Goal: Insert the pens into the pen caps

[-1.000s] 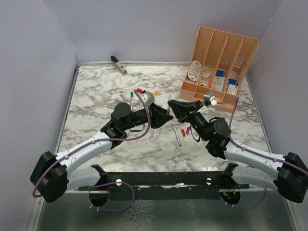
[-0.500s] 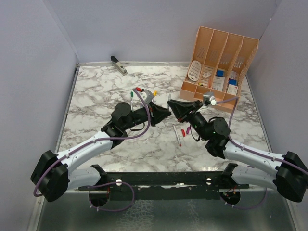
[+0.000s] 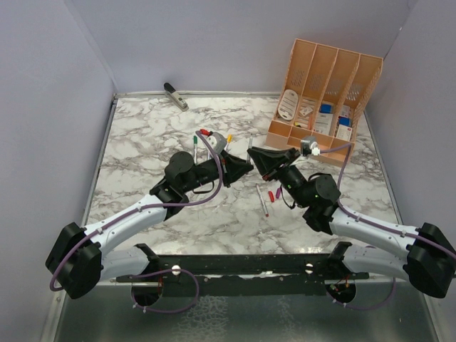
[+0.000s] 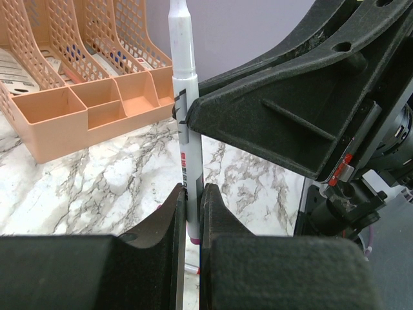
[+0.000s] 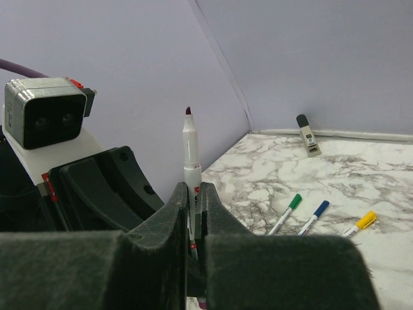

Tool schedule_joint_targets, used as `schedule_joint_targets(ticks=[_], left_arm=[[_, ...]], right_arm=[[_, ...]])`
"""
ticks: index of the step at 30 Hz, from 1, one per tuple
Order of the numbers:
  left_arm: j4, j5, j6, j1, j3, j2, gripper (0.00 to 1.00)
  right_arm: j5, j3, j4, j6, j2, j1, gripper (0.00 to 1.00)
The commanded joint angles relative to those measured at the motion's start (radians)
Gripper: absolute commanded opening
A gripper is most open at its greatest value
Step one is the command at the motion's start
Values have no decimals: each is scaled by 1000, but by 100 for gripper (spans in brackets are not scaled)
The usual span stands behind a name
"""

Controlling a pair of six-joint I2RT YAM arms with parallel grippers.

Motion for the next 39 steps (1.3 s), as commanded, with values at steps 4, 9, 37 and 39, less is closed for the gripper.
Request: schedule_joint_targets(ticks=[4,9,37,39], left_arm=[[71,-15,18,-7,-25,-25,0],[17,-71,37,-6,-56,-33,0],[-185,-175,81,-4,-76,-53,0],[-188,-180,82,-4,-76,-55,0]], right_arm=[[47,21,-100,-77,-60,6,32],[201,5,-182,-126,-151,6,49],[615,280,-1426,450,292,-17,23],[563,267,-1396,430,305,-63,23]])
